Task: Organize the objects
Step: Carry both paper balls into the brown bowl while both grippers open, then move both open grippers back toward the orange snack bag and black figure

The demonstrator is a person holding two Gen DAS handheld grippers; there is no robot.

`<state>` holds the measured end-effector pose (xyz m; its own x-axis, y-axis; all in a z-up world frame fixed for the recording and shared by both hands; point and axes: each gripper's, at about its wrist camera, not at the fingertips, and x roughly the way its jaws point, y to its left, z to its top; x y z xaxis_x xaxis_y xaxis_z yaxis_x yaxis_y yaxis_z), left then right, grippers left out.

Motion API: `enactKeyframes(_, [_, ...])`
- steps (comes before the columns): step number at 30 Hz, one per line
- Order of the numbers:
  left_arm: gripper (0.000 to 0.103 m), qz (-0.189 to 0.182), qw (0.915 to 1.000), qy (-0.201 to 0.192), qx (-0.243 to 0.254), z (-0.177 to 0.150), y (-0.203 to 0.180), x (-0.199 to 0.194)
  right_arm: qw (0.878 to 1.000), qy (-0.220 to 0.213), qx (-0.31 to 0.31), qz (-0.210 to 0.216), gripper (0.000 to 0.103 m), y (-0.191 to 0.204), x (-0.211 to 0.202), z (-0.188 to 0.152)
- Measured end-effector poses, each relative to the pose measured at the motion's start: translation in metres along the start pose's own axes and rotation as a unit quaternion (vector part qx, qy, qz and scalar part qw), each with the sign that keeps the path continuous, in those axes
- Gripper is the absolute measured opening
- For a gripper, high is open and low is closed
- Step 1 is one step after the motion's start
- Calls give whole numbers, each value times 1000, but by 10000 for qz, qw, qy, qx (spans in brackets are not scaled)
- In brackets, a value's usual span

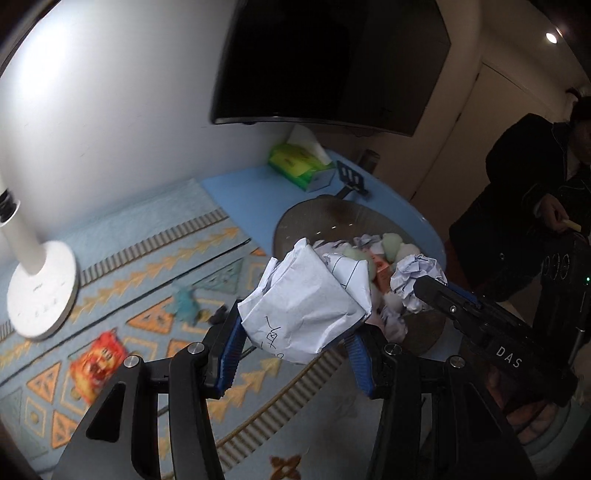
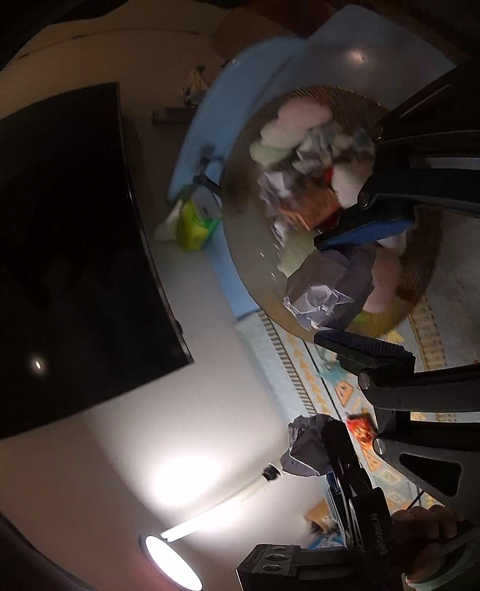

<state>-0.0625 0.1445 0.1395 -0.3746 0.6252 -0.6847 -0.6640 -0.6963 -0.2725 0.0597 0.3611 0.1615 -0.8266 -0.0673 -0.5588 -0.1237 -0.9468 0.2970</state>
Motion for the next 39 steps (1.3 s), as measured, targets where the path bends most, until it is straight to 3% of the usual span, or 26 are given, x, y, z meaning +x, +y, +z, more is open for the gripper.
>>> enactKeyframes(5, [48,-149,9988,68,463,39,-37,52,9974,-382,-7,-606,44,-25,4,27])
enactKeyframes(8, [48,-236,9987,220,389,50,-49,83,9948,-459,-73,-904,44,-35,10,35])
enactKeyframes(11, [50,-280,9979,573,-56,47,-47,111,9924,-427,-143,-1147,45,-40,15,37])
enactKeyframes(12, [51,-253,9972,694,-127,44,-48,119,9920,-384,-165,-1189,49,-41,17,37])
enactKeyframes(15, [55,-219,9967,763,-160,39,-48,119,9901,-418,-198,-1322,79,-42,15,31])
enactKeyframes(17, [62,-262,9976,638,-63,38,-49,109,9887,-526,-245,-1384,85,-41,10,25])
enactKeyframes(19, [82,-154,9992,370,70,39,-48,95,9890,-528,-269,-1357,86,-41,7,20])
enactKeyframes(22, [99,-176,9996,36,199,39,-43,72,9892,-522,-209,-1350,87,-40,1,15])
enactKeyframes(24, [102,-302,9993,-63,228,39,-38,57,9899,-550,-162,-1296,87,-38,-3,14])
enactKeyframes(27, [102,-313,9991,-178,203,33,-27,33,9922,-633,-89,-1072,87,-29,-13,14])
enactKeyframes(31, [102,324,9988,-367,2,6,-2,1,9979,-585,-126,-263,92,-8,-26,10])
enactKeyframes(35, [102,807,9962,20,-341,-38,31,-15,9949,-249,-619,761,92,28,-26,-8])
enactKeyframes(39, [102,1249,9863,466,-968,-86,67,-27,9878,340,-972,1167,92,58,-7,-39])
